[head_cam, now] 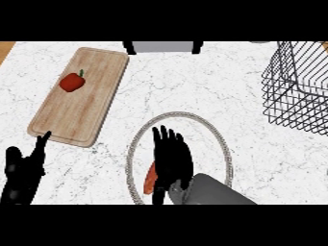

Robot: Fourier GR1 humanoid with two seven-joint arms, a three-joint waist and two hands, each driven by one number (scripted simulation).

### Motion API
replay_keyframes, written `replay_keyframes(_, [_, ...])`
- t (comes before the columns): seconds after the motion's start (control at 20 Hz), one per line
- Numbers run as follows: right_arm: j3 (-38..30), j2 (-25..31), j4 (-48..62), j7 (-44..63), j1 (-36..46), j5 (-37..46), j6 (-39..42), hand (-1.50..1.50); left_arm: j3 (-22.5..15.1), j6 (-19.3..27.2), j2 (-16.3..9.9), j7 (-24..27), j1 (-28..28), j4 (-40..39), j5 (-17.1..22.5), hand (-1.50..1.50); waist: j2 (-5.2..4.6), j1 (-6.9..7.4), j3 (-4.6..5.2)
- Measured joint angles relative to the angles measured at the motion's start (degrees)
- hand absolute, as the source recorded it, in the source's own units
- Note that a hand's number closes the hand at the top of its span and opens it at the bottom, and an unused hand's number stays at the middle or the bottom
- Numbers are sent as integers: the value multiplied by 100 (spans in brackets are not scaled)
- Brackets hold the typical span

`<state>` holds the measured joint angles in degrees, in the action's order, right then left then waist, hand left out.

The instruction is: Pick the sweet potato from the placemat and place it in the basket

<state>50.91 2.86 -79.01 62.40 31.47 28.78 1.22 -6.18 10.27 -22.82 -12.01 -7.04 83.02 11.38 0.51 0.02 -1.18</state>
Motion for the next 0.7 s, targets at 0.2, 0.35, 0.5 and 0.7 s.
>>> replay_keyframes(0.2, [-13,-15,104,-119,-92,189,44,150,24,-65,26,-47,27,-24,-20,0,-1,-2,0])
replay_keyframes(0.35, [44,19,189,-217,-35,396,114,150,59,-88,42,7,-7,-5,-54,0,2,12,-1])
replay_keyframes(0.5, [151,-3,227,-254,-79,658,124,150,89,-130,48,0,-28,11,-71,0,13,8,3])
replay_keyframes(0.7, [65,1,325,-342,-13,806,211,150,124,-166,92,-4,-19,8,-95,0,9,12,1])
